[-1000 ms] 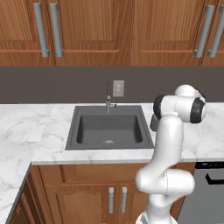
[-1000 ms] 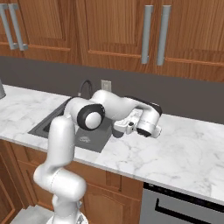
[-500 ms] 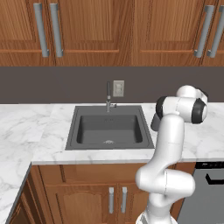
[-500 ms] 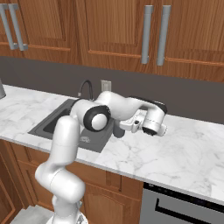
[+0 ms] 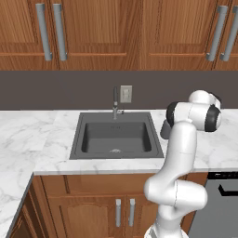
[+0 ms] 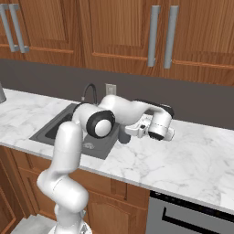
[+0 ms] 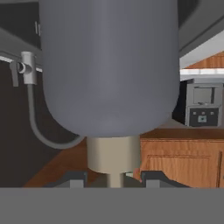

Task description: Restock the sink supplies by placing the sponge and soap dispenser on the counter and next to the sink. Make sure the soap dispenser is upright.

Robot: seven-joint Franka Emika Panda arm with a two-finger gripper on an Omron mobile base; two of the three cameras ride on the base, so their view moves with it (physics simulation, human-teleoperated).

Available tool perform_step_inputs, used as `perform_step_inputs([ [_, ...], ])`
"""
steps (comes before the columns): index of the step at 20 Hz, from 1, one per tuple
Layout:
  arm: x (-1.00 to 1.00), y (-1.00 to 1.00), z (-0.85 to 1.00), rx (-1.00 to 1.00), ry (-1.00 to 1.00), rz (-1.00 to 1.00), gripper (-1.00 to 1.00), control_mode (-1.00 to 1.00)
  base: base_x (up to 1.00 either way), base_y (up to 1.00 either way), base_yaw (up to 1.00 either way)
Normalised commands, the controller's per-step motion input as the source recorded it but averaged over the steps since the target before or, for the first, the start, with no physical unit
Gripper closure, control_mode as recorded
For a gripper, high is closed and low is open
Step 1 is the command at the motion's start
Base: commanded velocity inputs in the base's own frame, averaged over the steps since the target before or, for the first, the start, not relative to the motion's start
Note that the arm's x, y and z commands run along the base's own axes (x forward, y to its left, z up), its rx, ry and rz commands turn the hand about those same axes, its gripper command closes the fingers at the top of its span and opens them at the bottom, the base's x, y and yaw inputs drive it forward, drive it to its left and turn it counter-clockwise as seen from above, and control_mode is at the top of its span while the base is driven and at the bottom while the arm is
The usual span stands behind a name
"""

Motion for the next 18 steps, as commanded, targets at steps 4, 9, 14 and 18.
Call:
perform_step_inputs([
  [4,0.00,0.00,-0.05,-0.04,0.03,-0.08,-1.00,-1.00,0.00,0.00,0.00],
  [9,0.00,0.00,0.00,-0.01,0.03,-0.07,-1.00,-1.00,0.00,0.00,0.00],
  [14,0.00,0.00,0.00,0.00,0.01,-0.05,-1.00,-1.00,0.00,0.00,0.00],
  [18,0.00,0.00,0.01,0.00,0.01,-0.06,-1.00,-1.00,0.00,0.00,0.00],
])
